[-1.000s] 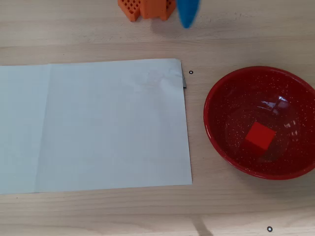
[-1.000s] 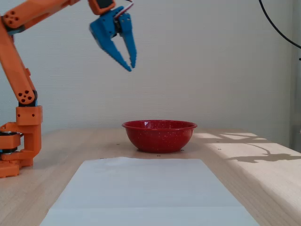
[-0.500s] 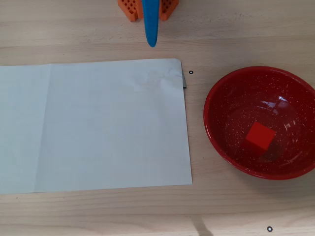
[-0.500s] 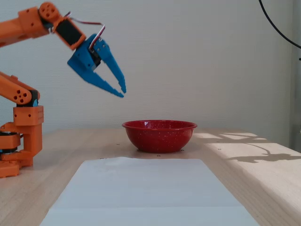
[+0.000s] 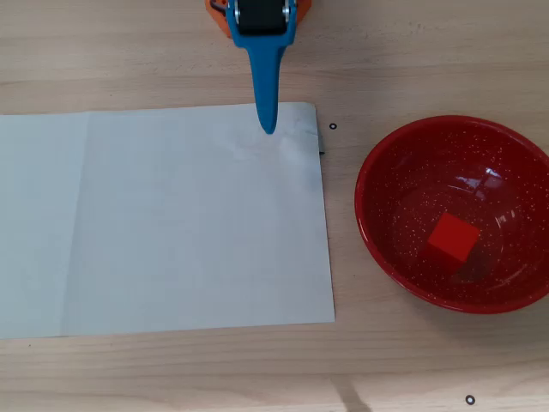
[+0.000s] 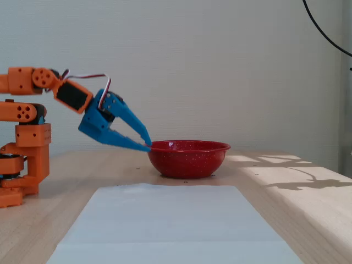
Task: Grasp the red cube and put it in the red bowl
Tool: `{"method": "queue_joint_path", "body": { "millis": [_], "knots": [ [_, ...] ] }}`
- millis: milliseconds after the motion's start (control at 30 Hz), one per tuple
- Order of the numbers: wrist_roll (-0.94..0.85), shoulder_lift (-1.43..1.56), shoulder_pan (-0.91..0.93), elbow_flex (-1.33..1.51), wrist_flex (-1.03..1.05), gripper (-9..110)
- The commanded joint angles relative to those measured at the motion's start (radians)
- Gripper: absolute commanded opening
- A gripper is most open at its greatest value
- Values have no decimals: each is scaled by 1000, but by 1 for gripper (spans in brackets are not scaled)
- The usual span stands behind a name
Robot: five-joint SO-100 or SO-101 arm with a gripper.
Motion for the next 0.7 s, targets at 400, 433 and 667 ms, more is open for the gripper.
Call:
{"method": "queue_joint_path", "body": {
  "millis": [400, 433, 667],
  "knots": [
    [-104, 190, -25, 146, 218, 0],
    [-109, 190, -31, 146, 249, 0],
    [-97, 190, -26, 147, 364, 0]
  ]
}}
